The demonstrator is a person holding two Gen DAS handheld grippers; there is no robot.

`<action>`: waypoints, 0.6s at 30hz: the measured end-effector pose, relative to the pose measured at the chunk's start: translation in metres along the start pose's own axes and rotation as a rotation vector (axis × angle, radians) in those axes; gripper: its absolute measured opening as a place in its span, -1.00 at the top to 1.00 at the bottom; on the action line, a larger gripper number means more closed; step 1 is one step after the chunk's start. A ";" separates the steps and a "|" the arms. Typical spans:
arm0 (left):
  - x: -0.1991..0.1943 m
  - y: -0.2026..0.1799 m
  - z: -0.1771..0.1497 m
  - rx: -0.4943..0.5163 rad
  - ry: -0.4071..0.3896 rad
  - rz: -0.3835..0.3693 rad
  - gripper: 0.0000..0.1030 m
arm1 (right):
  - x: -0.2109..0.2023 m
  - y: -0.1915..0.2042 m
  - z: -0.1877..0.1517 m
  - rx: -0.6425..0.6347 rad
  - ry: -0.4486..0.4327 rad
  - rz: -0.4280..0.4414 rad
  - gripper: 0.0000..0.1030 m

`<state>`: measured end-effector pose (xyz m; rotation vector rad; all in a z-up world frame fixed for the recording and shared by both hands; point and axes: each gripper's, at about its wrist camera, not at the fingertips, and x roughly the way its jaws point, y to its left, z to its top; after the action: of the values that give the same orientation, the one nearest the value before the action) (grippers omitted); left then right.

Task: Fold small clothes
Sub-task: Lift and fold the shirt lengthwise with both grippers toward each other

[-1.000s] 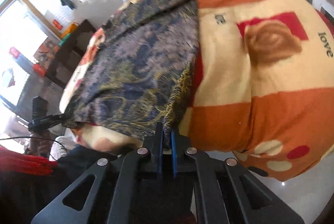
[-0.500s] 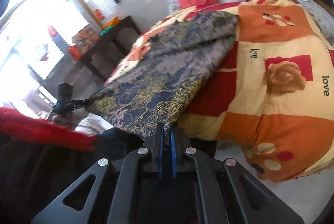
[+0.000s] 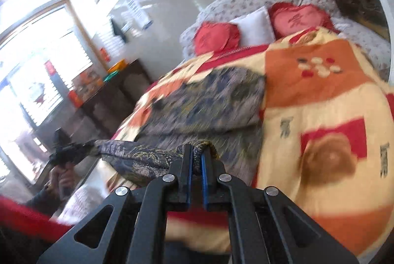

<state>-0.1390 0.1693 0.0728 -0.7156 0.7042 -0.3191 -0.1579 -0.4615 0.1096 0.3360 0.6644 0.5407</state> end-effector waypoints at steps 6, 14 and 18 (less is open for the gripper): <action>0.063 0.010 0.038 -0.028 -0.010 0.056 0.93 | 0.062 -0.027 0.043 0.019 -0.027 -0.071 0.84; 0.140 0.009 0.109 -0.018 -0.028 0.110 0.93 | 0.137 -0.068 0.098 0.107 -0.041 -0.119 0.84; 0.185 0.015 0.129 0.014 0.003 0.186 0.93 | 0.176 -0.090 0.121 0.154 -0.019 -0.151 0.84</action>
<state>0.0843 0.1521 0.0440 -0.6314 0.7649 -0.1546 0.0710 -0.4487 0.0718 0.4307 0.7088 0.3434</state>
